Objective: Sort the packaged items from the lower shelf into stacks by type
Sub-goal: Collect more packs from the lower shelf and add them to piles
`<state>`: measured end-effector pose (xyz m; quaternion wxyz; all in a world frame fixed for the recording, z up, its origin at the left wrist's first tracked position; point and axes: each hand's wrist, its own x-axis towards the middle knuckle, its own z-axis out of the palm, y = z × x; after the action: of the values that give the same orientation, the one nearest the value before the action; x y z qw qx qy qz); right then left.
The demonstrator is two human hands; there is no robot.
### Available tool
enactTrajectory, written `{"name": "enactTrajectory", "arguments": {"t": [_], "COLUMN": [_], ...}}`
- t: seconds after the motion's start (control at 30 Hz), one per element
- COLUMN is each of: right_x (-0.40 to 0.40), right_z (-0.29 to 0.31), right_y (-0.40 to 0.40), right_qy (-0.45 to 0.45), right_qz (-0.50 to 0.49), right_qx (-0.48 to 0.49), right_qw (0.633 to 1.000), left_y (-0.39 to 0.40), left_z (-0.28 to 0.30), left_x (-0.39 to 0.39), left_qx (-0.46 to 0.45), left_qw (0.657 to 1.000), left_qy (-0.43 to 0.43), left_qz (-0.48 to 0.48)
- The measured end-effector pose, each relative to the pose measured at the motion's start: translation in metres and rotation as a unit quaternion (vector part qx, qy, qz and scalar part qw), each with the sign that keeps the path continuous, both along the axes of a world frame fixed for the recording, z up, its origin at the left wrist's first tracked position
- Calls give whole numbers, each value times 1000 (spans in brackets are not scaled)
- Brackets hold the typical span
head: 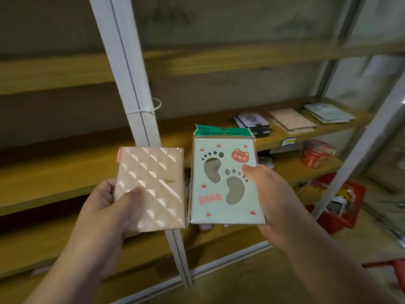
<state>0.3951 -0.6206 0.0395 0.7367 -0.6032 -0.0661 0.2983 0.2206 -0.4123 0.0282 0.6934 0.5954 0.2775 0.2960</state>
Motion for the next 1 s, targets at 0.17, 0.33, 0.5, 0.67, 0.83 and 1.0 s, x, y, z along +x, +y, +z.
{"name": "enactTrajectory", "arguments": {"t": [0.17, 0.33, 0.5, 0.67, 0.83, 1.0], "right_x": [39, 76, 134, 207, 274, 322], "right_z": [-3, -18, -25, -13, -7, -12], "right_y": [-62, -109, -142, -165, -175, -185], "right_qy": [12, 11, 7, 0, 4, 30], "right_qz": [-88, -157, -200, -203, -213, -232], "right_qx": [-8, 5, 37, 16, 12, 20], "right_qw": [996, 988, 979, 979, 977, 972], "left_y": [-44, -78, -102, -116, -126, -133], "left_z": [1, -9, -22, -28, -29, -25], "left_x": [68, 137, 217, 318, 421, 504], "left_qx": [-10, -34, -54, -67, -32, 71], "left_qw": [998, 993, 984, 980, 979, 978], "left_qy": [16, 22, 13, 11, 15, 56], "left_qz": [-66, -112, -170, -186, -199, -188]}}
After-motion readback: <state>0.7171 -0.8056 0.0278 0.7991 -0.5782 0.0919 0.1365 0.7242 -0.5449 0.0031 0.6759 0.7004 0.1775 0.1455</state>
